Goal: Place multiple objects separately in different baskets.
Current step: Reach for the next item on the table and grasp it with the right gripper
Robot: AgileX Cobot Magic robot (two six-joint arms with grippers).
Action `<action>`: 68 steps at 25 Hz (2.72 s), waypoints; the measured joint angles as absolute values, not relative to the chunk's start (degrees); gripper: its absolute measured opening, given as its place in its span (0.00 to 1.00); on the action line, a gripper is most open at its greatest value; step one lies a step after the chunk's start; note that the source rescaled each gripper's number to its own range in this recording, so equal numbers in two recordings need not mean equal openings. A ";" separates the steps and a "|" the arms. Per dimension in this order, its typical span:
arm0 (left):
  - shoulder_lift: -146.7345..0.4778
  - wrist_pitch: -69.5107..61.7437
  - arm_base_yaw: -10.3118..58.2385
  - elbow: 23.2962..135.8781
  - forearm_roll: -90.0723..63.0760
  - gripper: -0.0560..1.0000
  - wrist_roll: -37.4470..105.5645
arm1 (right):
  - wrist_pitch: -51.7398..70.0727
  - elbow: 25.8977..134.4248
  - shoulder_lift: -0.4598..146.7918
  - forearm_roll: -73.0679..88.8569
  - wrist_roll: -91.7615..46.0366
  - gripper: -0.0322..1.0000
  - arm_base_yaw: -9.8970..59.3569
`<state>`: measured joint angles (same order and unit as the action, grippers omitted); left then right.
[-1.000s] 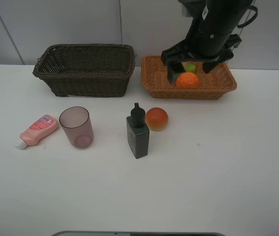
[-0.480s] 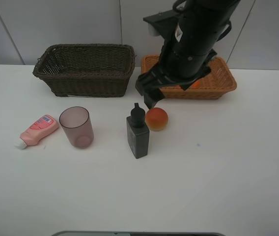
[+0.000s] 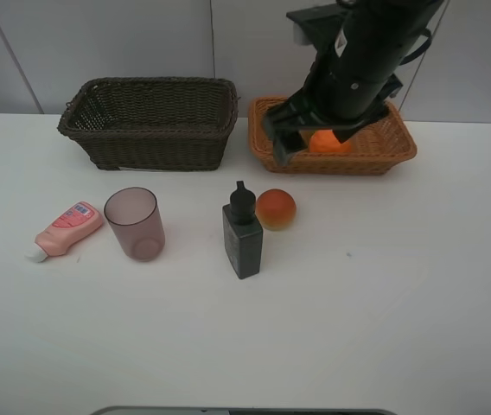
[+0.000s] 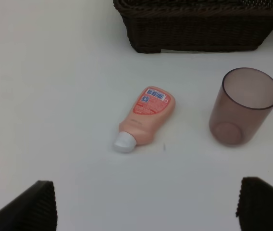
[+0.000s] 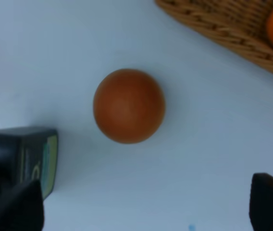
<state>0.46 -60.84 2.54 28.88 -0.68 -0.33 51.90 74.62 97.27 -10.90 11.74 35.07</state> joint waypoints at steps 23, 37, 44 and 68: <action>0.46 -60.84 2.54 28.88 -0.68 0.97 -0.33 | 45.93 85.09 119.67 -8.47 31.01 0.91 29.98; 0.46 -60.84 2.54 28.88 -0.68 0.97 -0.33 | 43.99 85.09 123.03 -12.62 41.87 0.91 34.25; 0.46 -60.84 2.54 28.88 -0.68 0.97 -0.33 | 43.98 85.09 124.43 -16.54 45.48 0.91 34.25; 0.46 -60.84 2.54 28.88 -0.68 0.97 -0.33 | 43.97 85.09 127.82 -16.82 45.83 0.74 34.25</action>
<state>0.46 -60.84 2.54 28.88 -0.68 -0.33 43.97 85.09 127.82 -16.82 45.83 34.25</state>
